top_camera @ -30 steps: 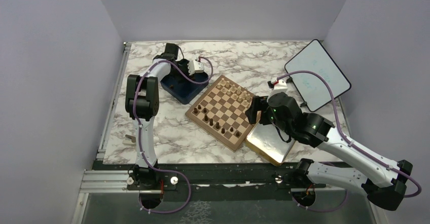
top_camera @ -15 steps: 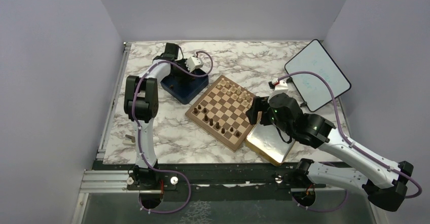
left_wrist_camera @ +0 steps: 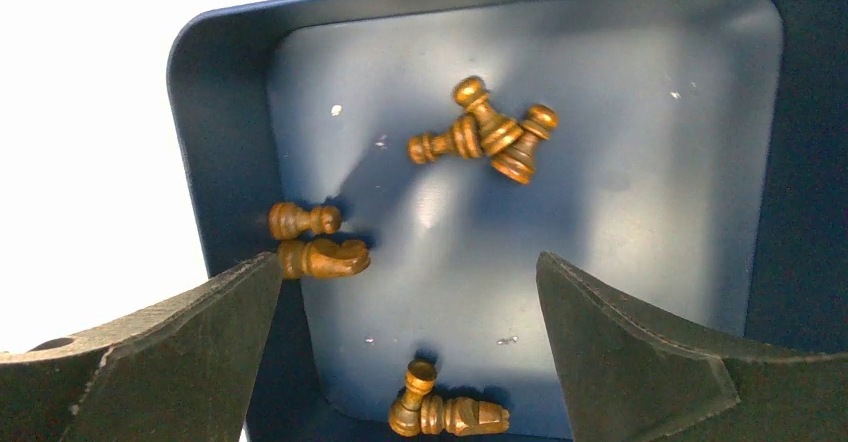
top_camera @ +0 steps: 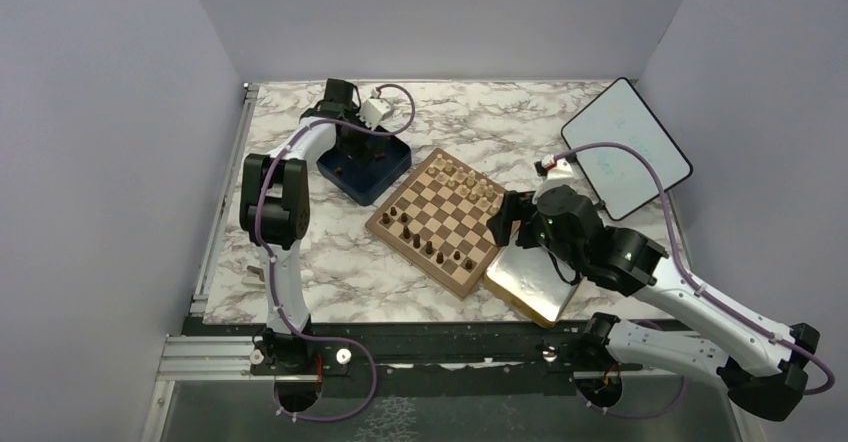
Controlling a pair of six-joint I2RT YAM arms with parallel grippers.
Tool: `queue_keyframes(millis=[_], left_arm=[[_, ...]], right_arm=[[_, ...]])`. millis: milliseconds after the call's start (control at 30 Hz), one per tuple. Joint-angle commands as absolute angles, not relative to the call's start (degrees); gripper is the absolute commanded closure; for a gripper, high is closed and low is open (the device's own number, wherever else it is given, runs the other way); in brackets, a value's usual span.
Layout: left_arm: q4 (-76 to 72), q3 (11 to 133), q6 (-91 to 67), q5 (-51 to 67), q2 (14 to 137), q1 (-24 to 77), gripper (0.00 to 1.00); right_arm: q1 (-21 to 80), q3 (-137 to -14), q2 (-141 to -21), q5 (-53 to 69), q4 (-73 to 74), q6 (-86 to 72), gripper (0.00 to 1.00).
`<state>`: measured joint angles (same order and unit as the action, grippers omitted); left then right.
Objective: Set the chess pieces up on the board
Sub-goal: Pick up the chess piece from the storage box.
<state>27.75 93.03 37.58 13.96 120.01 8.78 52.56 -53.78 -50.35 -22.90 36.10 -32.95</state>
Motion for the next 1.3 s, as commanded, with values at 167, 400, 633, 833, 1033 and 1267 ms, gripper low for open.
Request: queue_keyframes(millis=[167, 400, 633, 833, 1033, 1267], left_arm=[[26.9, 98.4, 24.4, 8.4, 116.8, 9.0, 0.05], [28.1, 99.4, 18.9, 10.5, 116.1, 9.0, 0.24], [28.7, 99.6, 9.0, 14.8, 115.3, 10.7, 0.44], [23.5, 94.7, -2.8, 4.2, 112.5, 14.4, 0.47], [14.2, 87.1, -16.8, 2.5, 110.1, 14.5, 0.51], [9.7, 83.9, -19.5, 2.3, 112.0, 15.0, 0.51]], right_arm=[[53.0, -52.7, -47.4, -23.0, 35.6, -33.4, 0.20], [53.0, -52.4, -46.8, -22.5, 35.6, -33.5, 0.20], [53.0, -51.9, -46.5, -21.8, 34.6, -33.4, 0.20], [53.0, -50.9, -45.8, -21.2, 34.5, -33.5, 0.20], [53.0, -51.0, -44.6, -21.7, 35.2, -33.4, 0.20], [53.0, -50.4, -44.0, -21.5, 35.2, -33.5, 0.20]])
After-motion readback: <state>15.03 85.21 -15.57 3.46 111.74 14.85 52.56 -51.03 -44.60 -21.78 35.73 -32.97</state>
